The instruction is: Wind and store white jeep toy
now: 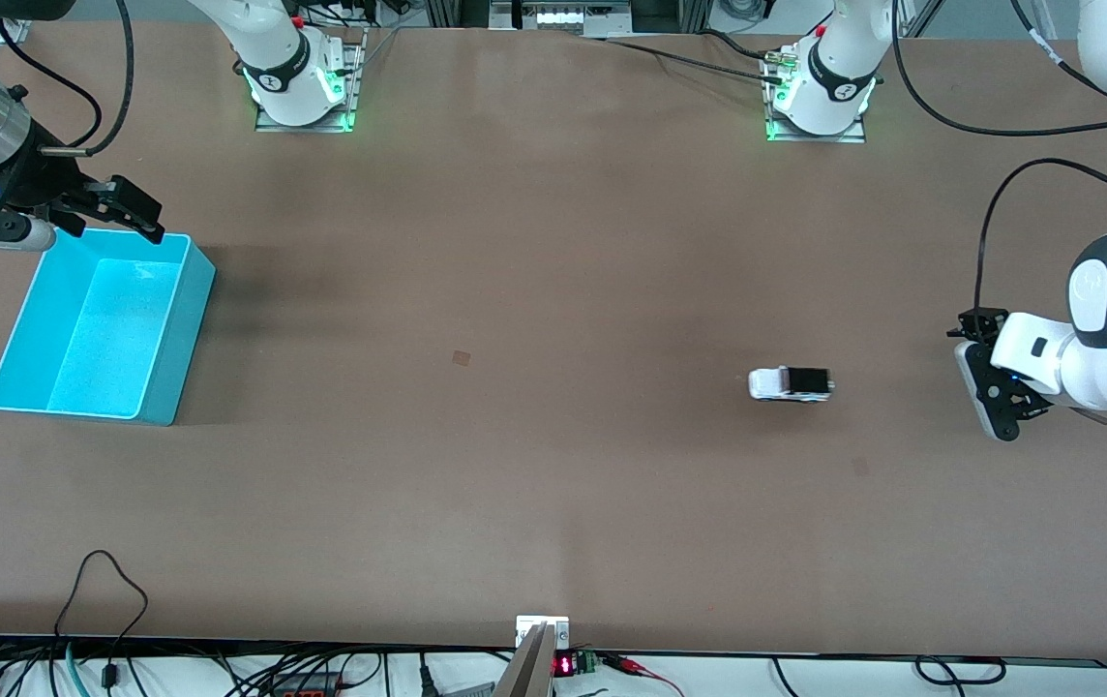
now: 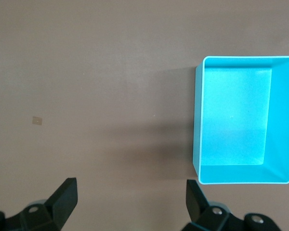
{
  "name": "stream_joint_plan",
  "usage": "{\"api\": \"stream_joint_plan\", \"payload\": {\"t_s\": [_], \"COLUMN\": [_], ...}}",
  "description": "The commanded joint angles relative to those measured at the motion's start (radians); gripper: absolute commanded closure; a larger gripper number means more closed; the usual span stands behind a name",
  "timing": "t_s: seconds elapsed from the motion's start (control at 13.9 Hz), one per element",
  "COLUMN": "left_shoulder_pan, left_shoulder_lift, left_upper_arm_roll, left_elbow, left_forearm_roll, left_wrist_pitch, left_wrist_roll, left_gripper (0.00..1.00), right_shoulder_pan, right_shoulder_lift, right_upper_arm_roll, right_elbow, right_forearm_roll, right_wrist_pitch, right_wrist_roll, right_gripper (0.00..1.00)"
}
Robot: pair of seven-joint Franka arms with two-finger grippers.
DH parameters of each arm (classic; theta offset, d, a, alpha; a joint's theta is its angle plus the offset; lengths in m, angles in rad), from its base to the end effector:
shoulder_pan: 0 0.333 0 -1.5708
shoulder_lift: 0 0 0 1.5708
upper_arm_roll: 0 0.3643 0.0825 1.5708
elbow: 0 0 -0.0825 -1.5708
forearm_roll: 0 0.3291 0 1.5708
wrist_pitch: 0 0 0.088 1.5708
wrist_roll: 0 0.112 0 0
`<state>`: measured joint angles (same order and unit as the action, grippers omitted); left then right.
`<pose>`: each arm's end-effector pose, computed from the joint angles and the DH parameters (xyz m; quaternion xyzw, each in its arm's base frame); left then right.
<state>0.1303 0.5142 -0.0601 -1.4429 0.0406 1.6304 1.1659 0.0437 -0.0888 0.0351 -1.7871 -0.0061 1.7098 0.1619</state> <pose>0.6318 0.0565 0.4281 0.8407 -0.5166 -0.1348 0.0902 0.4746 0.0377 0.6322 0.9991 -0.0412 0.0062 0.0039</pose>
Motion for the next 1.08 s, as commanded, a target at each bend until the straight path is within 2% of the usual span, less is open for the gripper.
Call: {"api": "stream_joint_plan", "payload": {"t_s": [0.0,0.14,0.58,0.72,1.01], "left_shoulder_pan": [-0.030,-0.038,-0.092,-0.124,-0.144], "left_shoulder_lift": [-0.003,-0.008,-0.135,-0.207,-0.391], "left_upper_arm_roll": [-0.001,0.000,0.005,0.005,0.005], "left_elbow": [0.059,0.078,0.044,-0.008,-0.153], "left_forearm_roll": [0.027,0.018,0.005,-0.039,-0.039], "left_wrist_pitch": [-0.049,-0.078,-0.073,-0.069,-0.015], "left_wrist_roll": [-0.101,-0.181,-0.531,-0.630,-1.065], "left_gripper": [0.00,0.00,0.00,0.00,0.00], "right_shoulder_pan": [-0.004,-0.004,-0.004,-0.004,-0.004], "right_shoulder_lift": [-0.009,-0.009,-0.011,-0.009,-0.008], "right_upper_arm_roll": [0.005,0.005,0.005,0.005,0.005], "right_elbow": [-0.008,-0.008,-0.008,-0.008,-0.008], "right_forearm_roll": [0.000,0.000,0.000,0.000,0.000], "right_wrist_pitch": [0.002,0.002,0.002,0.002,0.002], "right_wrist_roll": [-0.004,-0.004,-0.004,-0.004,-0.004], "right_gripper": [0.00,0.00,0.00,0.00,0.00]}}
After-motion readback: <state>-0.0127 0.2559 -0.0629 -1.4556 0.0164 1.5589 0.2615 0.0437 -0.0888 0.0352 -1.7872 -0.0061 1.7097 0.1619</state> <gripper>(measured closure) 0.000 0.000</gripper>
